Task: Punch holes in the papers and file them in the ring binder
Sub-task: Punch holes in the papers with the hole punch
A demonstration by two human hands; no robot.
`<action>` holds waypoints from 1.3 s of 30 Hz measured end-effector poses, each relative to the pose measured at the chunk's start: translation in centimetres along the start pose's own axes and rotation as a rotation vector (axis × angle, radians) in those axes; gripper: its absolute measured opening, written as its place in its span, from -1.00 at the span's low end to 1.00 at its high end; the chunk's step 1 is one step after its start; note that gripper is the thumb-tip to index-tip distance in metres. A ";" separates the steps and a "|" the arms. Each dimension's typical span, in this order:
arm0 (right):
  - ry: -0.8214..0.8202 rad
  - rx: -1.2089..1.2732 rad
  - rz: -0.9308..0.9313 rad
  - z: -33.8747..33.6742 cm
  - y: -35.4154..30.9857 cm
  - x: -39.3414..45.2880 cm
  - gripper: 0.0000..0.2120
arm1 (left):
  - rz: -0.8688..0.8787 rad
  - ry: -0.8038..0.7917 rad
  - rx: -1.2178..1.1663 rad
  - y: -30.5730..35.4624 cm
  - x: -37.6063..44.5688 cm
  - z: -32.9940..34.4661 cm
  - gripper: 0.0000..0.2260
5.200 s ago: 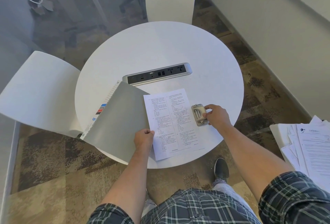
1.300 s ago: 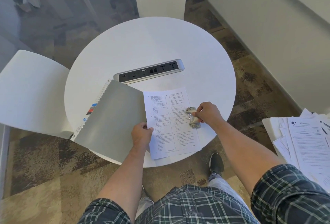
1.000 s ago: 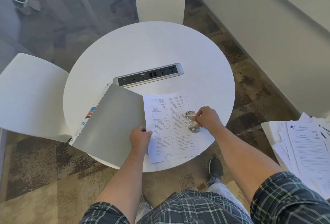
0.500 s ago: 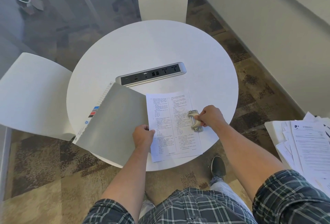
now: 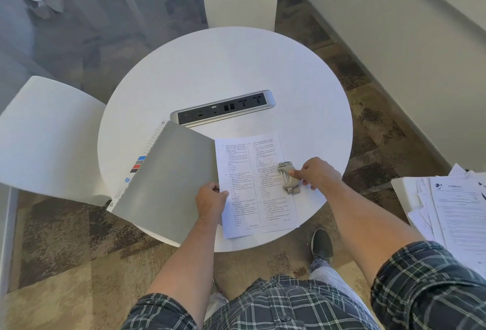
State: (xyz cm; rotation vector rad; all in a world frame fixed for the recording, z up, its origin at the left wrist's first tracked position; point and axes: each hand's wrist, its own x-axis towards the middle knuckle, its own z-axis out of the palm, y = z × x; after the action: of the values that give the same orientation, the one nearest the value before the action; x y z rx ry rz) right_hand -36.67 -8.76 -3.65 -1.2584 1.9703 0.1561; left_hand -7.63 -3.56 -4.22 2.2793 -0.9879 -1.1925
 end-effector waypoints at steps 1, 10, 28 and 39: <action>0.003 -0.003 0.002 0.1 0.1 0.1 -0.47 | 0.006 0.002 0.004 0.0 0.0 0.0 -0.94; 0.010 0.024 -0.026 0.4 -0.3 0.3 -0.60 | 0.021 -0.002 0.003 -0.2 0.1 0.0 -0.96; 0.037 0.023 0.007 1.3 -1.4 0.3 -0.62 | -0.015 0.041 0.055 0.0 0.5 0.6 -0.96; 0.023 -0.060 -0.001 0.2 -1.4 -0.4 -0.66 | -0.005 0.037 0.065 0.1 0.4 0.6 -0.99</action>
State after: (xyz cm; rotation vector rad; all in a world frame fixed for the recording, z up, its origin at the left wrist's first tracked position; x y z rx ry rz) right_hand -35.36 -9.08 -3.08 -1.3045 1.9981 0.2030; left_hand -7.94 -3.91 -4.73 2.3469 -1.0217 -1.1317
